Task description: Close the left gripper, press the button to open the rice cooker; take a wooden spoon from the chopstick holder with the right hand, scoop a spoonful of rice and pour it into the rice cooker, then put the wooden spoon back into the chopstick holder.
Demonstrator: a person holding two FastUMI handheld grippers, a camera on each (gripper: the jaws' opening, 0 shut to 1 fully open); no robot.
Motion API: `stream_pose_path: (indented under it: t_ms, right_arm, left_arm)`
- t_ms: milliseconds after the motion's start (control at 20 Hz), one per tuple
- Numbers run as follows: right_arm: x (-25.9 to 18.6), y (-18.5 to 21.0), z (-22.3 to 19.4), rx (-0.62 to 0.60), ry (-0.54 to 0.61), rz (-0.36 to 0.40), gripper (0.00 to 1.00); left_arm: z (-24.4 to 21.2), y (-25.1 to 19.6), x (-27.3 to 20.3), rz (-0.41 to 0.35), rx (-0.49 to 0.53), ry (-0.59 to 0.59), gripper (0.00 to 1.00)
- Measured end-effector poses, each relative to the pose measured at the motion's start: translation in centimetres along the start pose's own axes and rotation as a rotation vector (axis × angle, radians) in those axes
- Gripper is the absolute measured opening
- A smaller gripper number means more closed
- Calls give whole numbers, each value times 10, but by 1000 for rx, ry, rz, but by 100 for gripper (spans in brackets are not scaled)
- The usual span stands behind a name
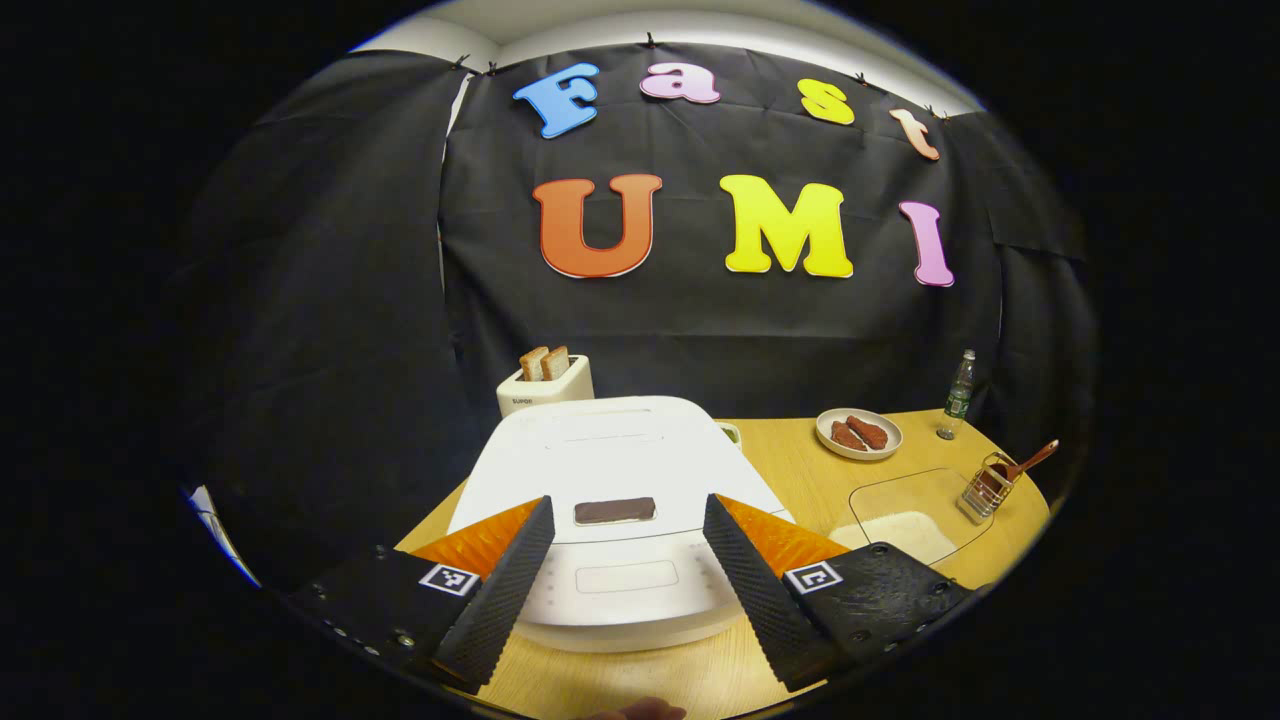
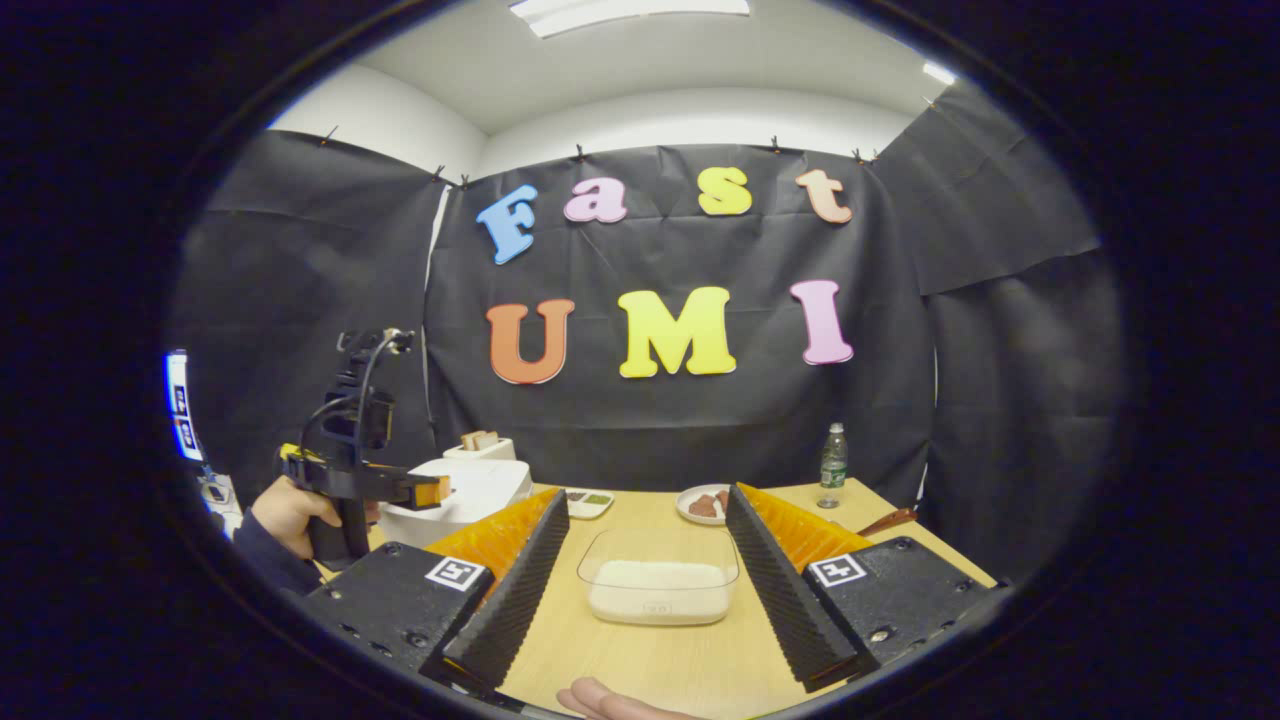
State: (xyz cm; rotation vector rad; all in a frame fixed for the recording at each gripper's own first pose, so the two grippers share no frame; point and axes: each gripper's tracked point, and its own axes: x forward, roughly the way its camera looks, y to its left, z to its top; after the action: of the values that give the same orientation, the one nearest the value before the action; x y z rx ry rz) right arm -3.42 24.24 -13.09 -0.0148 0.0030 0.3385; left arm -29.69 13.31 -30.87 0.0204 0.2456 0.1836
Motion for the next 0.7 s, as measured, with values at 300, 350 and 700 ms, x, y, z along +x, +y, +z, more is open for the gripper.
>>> stream_pose_path:
  t_ms: [300,350,700]
  right_arm:
    - [0,-26,3,22,-8,-54,100]
    - [-1,-28,5,20,-9,-56,100]
    - [-18,-49,29,-13,-72,-89,100]
  left_arm:
    - [55,-17,-89,-18,-2,-166,95]
    - [62,-22,-105,-28,-9,-192,95]
    - [63,-45,-181,-57,-15,-293,95]
